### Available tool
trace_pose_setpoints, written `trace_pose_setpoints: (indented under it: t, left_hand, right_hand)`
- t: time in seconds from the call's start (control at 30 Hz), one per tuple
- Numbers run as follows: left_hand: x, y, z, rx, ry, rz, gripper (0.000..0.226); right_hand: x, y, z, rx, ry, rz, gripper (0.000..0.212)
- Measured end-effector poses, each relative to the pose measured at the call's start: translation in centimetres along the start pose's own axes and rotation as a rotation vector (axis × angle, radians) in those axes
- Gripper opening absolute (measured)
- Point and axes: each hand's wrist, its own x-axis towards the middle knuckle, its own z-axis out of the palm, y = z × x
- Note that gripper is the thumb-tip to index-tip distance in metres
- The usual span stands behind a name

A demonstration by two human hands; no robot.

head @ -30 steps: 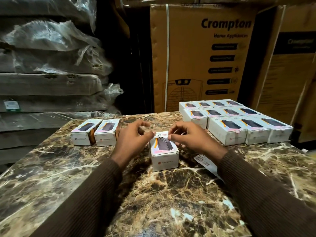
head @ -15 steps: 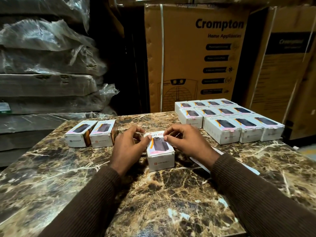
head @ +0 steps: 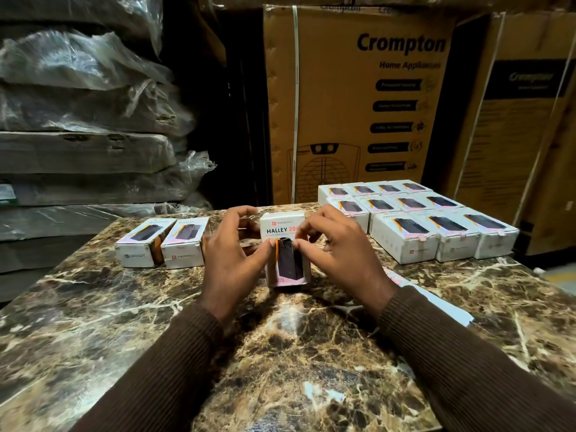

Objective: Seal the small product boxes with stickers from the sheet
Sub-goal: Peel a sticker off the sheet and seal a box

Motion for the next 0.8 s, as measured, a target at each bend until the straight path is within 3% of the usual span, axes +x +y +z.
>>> trace_pose_setpoints:
  t: [0.17, 0.33, 0.47, 0.57, 0.8]
  left_hand:
    - [-0.1, 0.1, 0.1, 0.035, 0.005, 0.010, 0.044]
    - [0.0, 0.0, -0.1, 0.017, 0.030, 0.005, 0.046]
    - [0.0, 0.4, -0.3, 0.053, 0.035, 0.093, 0.047]
    - [-0.1, 0.8, -0.4, 0.094, 0.053, 0.170, 0.048]
    - [-0.2, 1.3, -0.4, 0.142, 0.021, 0.300, 0.033]
  right_hand:
    - [0.1, 0.0, -0.1, 0.069, 0.004, 0.032, 0.011]
    - [0.4, -0.7, -1.0, 0.135, 0.115, 0.052, 0.014]
    - [0.5, -0.4, -1.1, 0.201, 0.176, 0.094, 0.001]
    - [0.5, 0.2, -0.8, 0.251, 0.207, 0.140, 0.009]
    - [0.2, 0.7, -0.2, 0.454, 0.039, 0.258, 0.018]
